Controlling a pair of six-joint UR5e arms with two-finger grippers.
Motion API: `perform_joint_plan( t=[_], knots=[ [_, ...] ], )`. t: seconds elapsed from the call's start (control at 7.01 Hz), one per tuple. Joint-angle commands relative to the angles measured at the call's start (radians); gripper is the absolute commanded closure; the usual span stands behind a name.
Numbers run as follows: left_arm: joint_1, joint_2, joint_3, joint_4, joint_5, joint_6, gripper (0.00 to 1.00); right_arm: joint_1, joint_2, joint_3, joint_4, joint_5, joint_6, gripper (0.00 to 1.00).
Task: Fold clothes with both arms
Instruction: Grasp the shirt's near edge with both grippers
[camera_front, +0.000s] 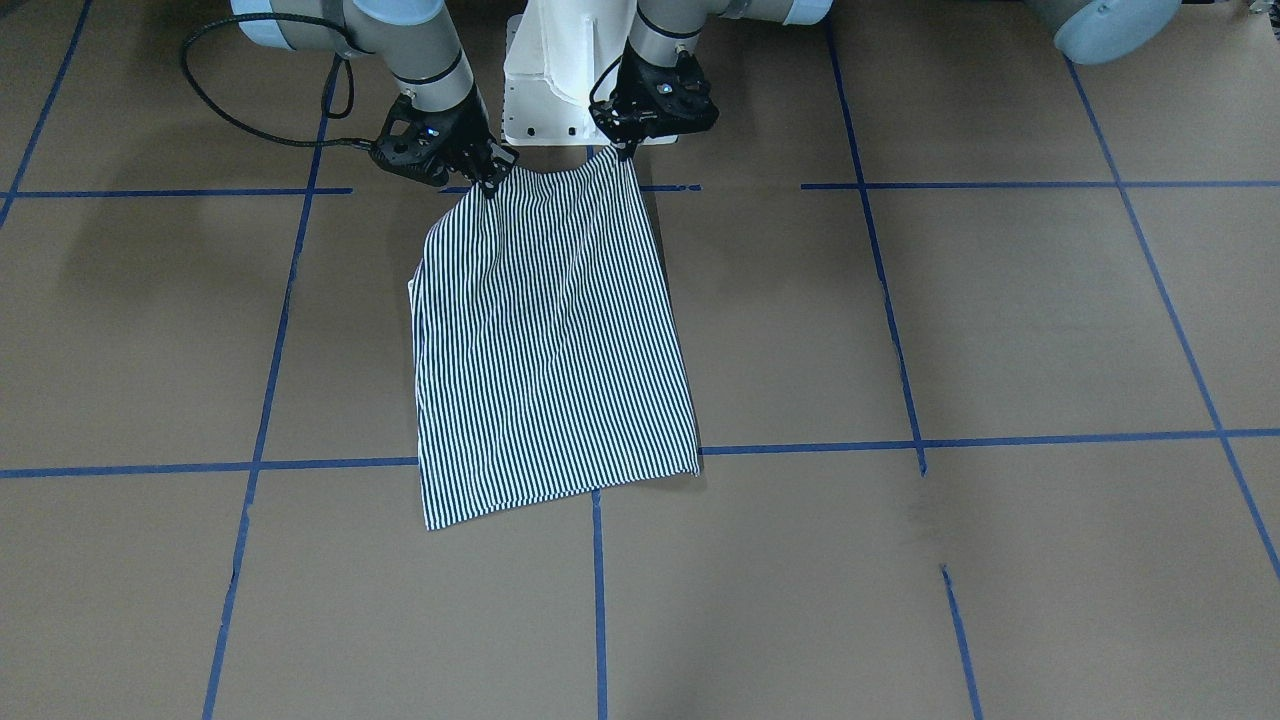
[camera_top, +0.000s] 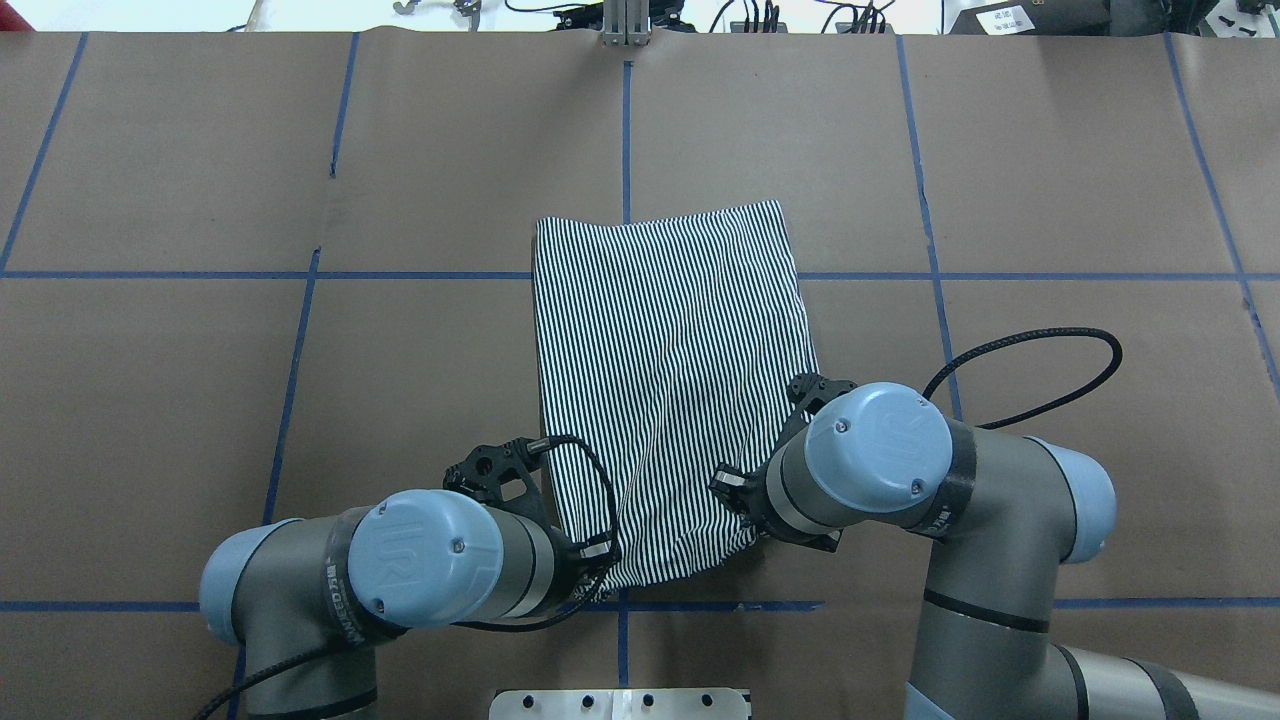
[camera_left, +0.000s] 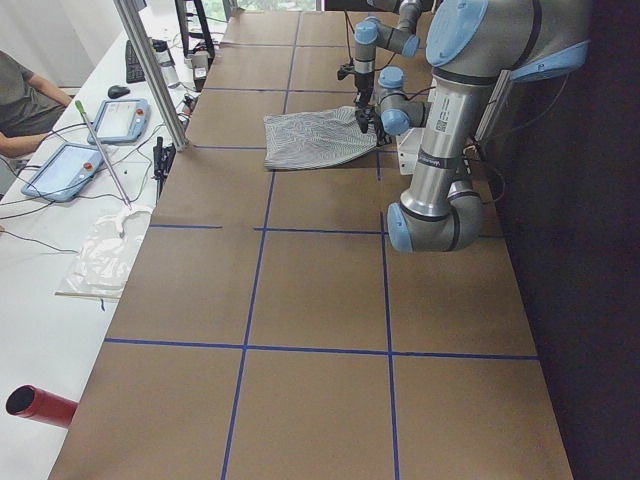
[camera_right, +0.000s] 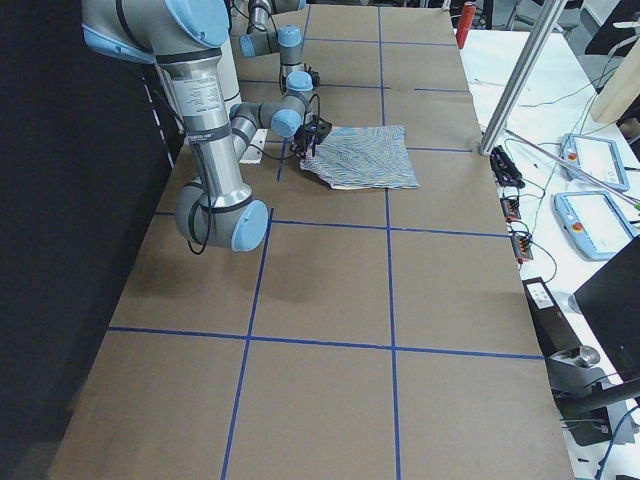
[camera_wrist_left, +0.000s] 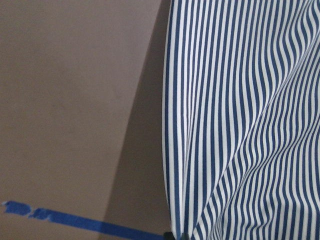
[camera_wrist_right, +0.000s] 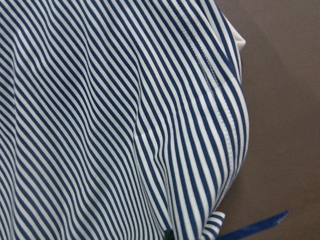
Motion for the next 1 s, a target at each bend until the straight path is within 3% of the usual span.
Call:
perform_joint_plan(
  t=[0.0, 0.57, 0.86],
  knots=[
    [0.014, -0.001, -0.063, 0.075, 0.000, 0.002, 1.00, -0.012, -0.012, 0.033, 0.002, 0.050, 0.002, 1.00],
    [-0.083, -0.013, -0.047, 0.063, -0.004, 0.035, 1.00, 0.044, 0.008, 0.013, 0.014, 0.040, -0.014, 1.00],
    [-0.234, -0.027, 0.022, -0.035, -0.011, 0.058, 1.00, 0.203, 0.113, -0.115, 0.011, 0.051, -0.073, 1.00]
  ],
)
